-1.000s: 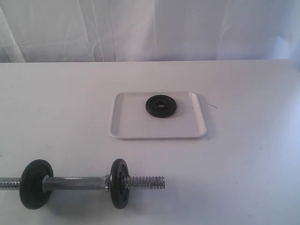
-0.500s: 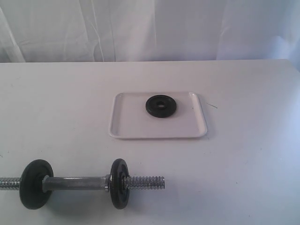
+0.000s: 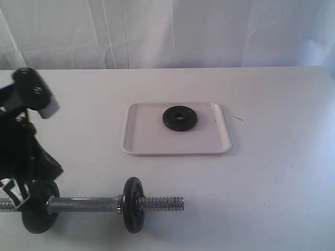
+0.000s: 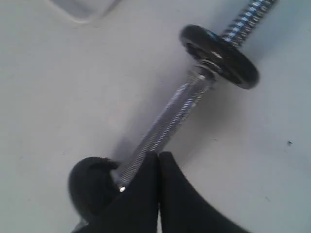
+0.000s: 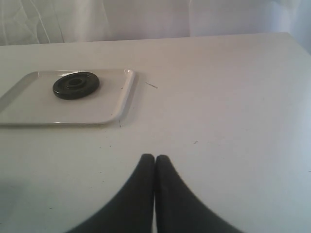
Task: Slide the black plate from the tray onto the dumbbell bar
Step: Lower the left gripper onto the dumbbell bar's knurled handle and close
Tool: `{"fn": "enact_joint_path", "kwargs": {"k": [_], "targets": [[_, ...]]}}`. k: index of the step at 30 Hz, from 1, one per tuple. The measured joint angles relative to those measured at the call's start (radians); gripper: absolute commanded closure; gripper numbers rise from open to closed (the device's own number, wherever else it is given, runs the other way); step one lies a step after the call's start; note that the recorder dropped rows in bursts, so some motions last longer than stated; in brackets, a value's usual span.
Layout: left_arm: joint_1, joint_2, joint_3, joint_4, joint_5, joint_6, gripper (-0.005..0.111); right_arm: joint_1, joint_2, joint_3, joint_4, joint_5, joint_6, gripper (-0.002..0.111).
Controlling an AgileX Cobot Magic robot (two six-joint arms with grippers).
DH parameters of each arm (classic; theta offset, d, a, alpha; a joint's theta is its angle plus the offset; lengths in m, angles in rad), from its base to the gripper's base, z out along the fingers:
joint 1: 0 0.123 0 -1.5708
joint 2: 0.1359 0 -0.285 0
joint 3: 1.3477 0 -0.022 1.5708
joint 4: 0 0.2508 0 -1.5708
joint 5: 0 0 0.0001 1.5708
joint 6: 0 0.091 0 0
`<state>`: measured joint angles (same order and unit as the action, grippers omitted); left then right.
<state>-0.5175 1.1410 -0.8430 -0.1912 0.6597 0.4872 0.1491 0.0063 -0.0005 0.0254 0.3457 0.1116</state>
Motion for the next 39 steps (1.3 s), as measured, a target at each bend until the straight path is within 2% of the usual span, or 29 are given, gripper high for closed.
{"fn": "enact_joint_path", "kwargs": {"k": [5, 9, 11, 17, 20, 32, 39], "targets": [[-0.062, 0.171, -0.058, -0.052, 0.019, 0.202, 0.107, 0.0, 0.0, 0.0, 0.0, 0.0, 0.0, 0.108], [-0.068, 0.253, -0.058, -0.054, 0.003, 0.364, 0.103, 0.0, 0.0, 0.0, 0.0, 0.0, 0.0, 0.108], [-0.068, 0.277, -0.058, -0.054, -0.004, 0.422, 0.094, 0.0, 0.0, 0.0, 0.0, 0.0, 0.0, 0.108], [-0.068, 0.305, -0.058, -0.054, -0.008, 0.523, 0.051, 0.0, 0.0, 0.0, 0.0, 0.0, 0.0, 0.108], [-0.068, 0.319, -0.058, -0.054, -0.015, 0.534, 0.043, 0.0, 0.0, 0.0, 0.0, 0.0, 0.0, 0.108], [-0.068, 0.437, -0.043, -0.104, -0.144, 0.538, 0.042, 0.0, 0.0, 0.0, 0.0, 0.0, 0.0, 0.108], [-0.068, 0.493, -0.043, -0.112, -0.151, 0.54, 0.042, 0.0, 0.0, 0.0, 0.0, 0.0, 0.0, 0.108]]}}
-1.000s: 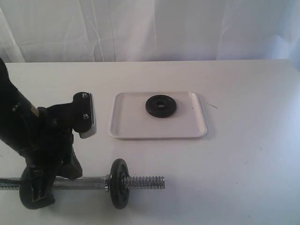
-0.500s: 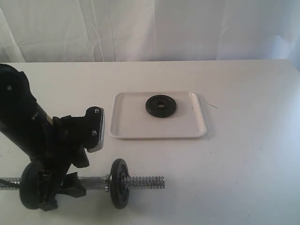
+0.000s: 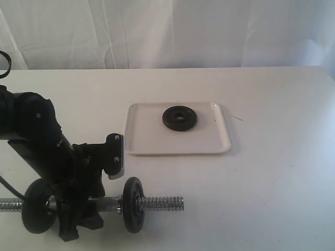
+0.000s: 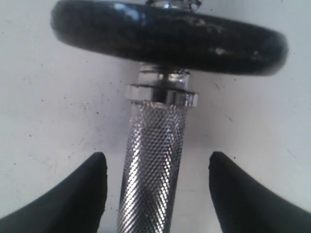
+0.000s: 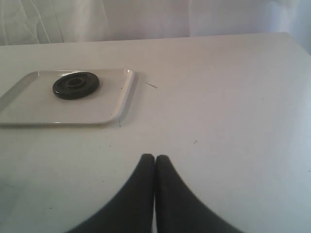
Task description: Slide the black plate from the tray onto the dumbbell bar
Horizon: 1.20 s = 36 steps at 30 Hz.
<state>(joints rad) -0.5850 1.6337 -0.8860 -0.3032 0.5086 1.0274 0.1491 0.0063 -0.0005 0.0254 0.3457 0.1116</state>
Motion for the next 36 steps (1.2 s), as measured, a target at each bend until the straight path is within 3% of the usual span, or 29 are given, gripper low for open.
{"fn": "enact_joint_path", "kwargs": {"k": [12, 21, 24, 32, 36], "targets": [[0.0, 0.02, 0.0, -0.008, -0.005, 0.0, 0.042, 0.0, 0.0, 0.0, 0.0, 0.0, 0.0, 0.108], [0.0, 0.021, 0.01, -0.013, -0.014, 0.002, 0.056, 0.0, 0.0, 0.0, 0.0, 0.0, 0.0, 0.108], [0.0, 0.021, 0.01, -0.013, -0.016, 0.002, 0.065, 0.0, 0.0, 0.0, 0.0, 0.0, 0.0, 0.108], [0.0, 0.021, 0.01, -0.007, -0.01, 0.012, 0.104, 0.0, 0.0, 0.0, 0.0, 0.0, 0.0, 0.108], [0.0, 0.021, 0.01, -0.013, -0.006, 0.003, 0.107, 0.0, 0.0, 0.0, 0.0, 0.0, 0.0, 0.108]]}}
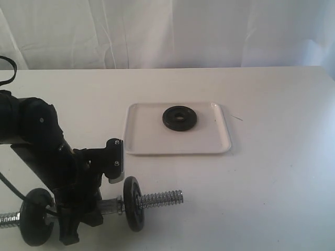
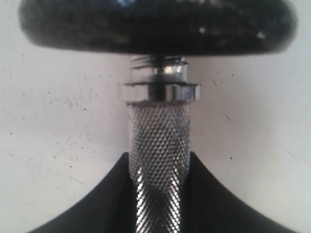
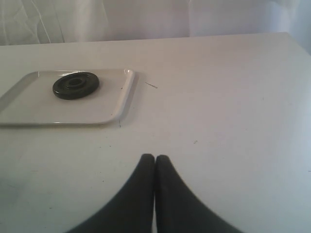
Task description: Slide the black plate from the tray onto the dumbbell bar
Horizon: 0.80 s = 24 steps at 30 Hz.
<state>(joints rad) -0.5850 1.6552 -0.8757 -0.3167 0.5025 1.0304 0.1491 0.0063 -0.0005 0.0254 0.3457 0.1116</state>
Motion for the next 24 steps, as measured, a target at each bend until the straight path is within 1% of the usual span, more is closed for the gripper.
{"fn": "enact_joint_path", "kwargs": {"k": [6, 13, 24], "targets": [[0.0, 0.0, -0.006, 0.0, 0.013, 0.0, 0.107, 0.0, 0.0, 0.0, 0.0, 0.0, 0.0, 0.108], [0.0, -0.009, -0.018, 0.025, 0.06, 0.0, 0.107, 0.0, 0.0, 0.0, 0.0, 0.0, 0.0, 0.108], [0.0, -0.088, -0.02, 0.039, 0.094, -0.018, 0.107, 0.0, 0.0, 0.0, 0.0, 0.0, 0.0, 0.108]]}}
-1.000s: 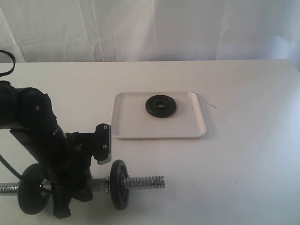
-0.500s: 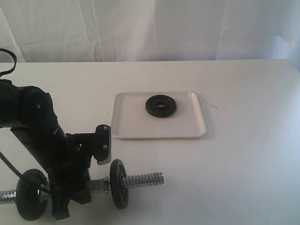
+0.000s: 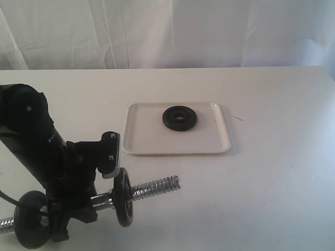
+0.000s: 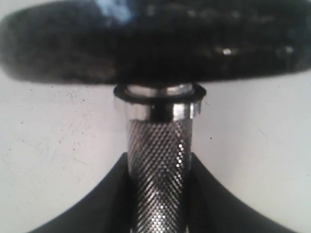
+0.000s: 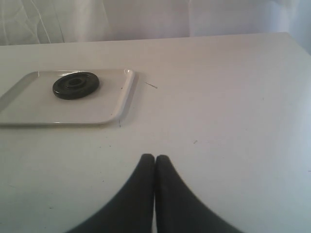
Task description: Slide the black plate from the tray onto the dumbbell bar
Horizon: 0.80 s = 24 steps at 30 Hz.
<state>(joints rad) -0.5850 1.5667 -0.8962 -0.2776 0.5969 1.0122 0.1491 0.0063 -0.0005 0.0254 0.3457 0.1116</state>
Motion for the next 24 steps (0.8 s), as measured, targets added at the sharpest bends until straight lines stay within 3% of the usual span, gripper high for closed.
{"fn": "enact_joint_path", "kwargs": {"k": [24], "targets": [[0.0, -0.086, 0.0, 0.005, 0.017, -0.142, 0.107, 0.0, 0.0, 0.0, 0.0, -0.005, 0.0, 0.108]]}}
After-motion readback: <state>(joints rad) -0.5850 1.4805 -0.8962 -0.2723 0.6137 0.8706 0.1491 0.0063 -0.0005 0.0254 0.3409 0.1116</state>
